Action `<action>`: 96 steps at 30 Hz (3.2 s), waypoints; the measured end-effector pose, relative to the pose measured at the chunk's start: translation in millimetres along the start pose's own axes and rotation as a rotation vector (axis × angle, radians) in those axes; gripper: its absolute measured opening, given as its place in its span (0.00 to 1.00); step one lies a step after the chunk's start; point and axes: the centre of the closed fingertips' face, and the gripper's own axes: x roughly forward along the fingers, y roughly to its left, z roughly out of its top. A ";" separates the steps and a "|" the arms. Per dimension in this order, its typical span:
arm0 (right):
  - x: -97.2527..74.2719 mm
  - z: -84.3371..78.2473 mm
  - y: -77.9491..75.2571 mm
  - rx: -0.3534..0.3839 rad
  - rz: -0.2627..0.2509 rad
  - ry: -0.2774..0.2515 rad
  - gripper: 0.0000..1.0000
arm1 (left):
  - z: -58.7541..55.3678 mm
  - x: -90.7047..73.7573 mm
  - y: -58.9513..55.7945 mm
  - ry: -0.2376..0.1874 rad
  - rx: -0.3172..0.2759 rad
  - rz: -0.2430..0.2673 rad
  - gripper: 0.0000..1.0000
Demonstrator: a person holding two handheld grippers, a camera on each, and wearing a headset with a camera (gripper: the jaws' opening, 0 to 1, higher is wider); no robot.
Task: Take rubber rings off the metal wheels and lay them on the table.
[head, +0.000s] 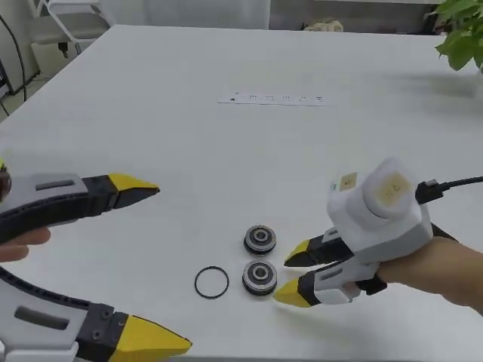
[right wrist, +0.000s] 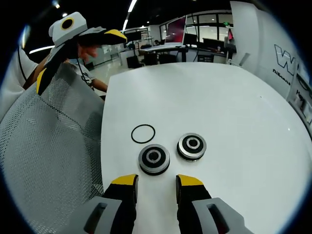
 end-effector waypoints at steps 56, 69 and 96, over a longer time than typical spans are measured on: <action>9.6 3.0 4.8 -0.044 -0.001 -0.013 0.26 | -87.5 131.5 21.8 0.100 0.009 -0.070 0.17; 7.9 8.0 2.2 -0.004 -0.003 -0.051 0.23 | -89.2 133.0 20.7 0.082 -0.052 -0.084 0.09; 5.0 1.8 -5.3 -0.027 -0.023 -0.018 0.00 | -89.9 134.4 25.6 0.063 -0.055 -0.068 0.08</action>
